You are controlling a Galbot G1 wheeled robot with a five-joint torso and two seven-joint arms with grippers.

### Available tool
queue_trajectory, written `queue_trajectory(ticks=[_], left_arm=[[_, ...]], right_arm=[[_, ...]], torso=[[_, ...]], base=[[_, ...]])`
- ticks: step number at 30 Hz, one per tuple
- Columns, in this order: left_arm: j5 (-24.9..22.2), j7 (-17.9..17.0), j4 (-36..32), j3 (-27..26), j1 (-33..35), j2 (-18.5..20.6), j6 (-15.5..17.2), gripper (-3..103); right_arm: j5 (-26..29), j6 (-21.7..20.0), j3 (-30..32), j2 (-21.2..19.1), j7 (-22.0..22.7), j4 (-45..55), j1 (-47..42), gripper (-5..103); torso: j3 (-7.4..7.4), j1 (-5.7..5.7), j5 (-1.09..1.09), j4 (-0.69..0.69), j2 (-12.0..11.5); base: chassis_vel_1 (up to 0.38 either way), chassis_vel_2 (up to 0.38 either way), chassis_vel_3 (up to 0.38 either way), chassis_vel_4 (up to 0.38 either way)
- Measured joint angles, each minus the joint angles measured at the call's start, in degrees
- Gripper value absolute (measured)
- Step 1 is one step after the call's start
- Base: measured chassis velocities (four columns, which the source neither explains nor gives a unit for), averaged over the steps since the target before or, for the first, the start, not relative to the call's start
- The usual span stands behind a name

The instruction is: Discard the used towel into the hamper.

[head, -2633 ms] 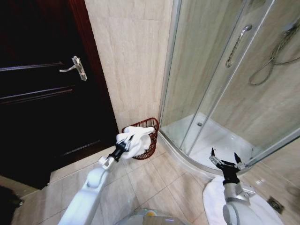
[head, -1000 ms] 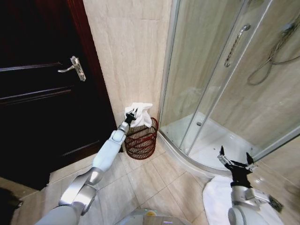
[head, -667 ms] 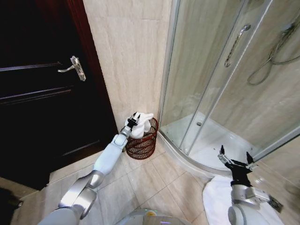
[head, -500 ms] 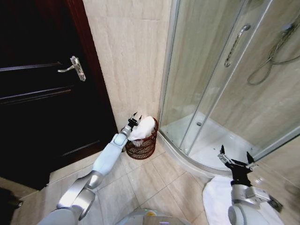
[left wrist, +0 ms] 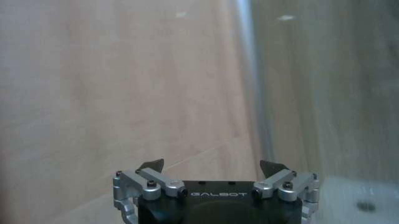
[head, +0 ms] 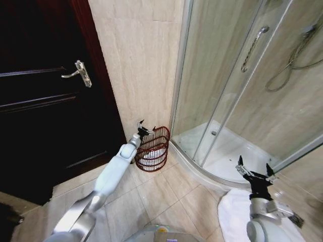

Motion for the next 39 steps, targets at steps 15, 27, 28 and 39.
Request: queue_trajectory(ticks=[15,27,28,39], left_arm=[[-0.9,-0.7,-29.1,-23.5,32.8,-3.1,2.6,100],[0.1,-0.4,-32.1,-29.2,37.5,-4.1,-0.3,100],[0.1,-0.4,-32.1,-29.2,37.5,-4.1,-0.3,100],[1.8,-0.3,-32.0,-29.2,37.9,-4.0,-2.1,100]], right_arm=[[1.6,-5.1,-1.0,-5.6,-1.6,5.2,-1.9,100],[0.8,-8.0,-1.4,-5.5,-1.3,7.1,-2.9,100],[0.8,-8.0,-1.4,-5.5,-1.3,7.1,-2.9,100],[1.3,-9.0,-1.1,-6.1,-0.1,9.0,-3.2,100]], torso=[[-0.01,-0.01,0.0,0.0,0.0],[0.0,0.0,0.0,-0.01,0.0],[0.0,0.0,0.0,-0.01,0.0],[0.01,0.01,0.0,0.0,0.0]], base=[[0.0,0.0,0.0,0.0],[0.0,0.0,0.0,0.0],[0.0,0.0,0.0,0.0],[-0.001,-0.057,0.008,0.065]])
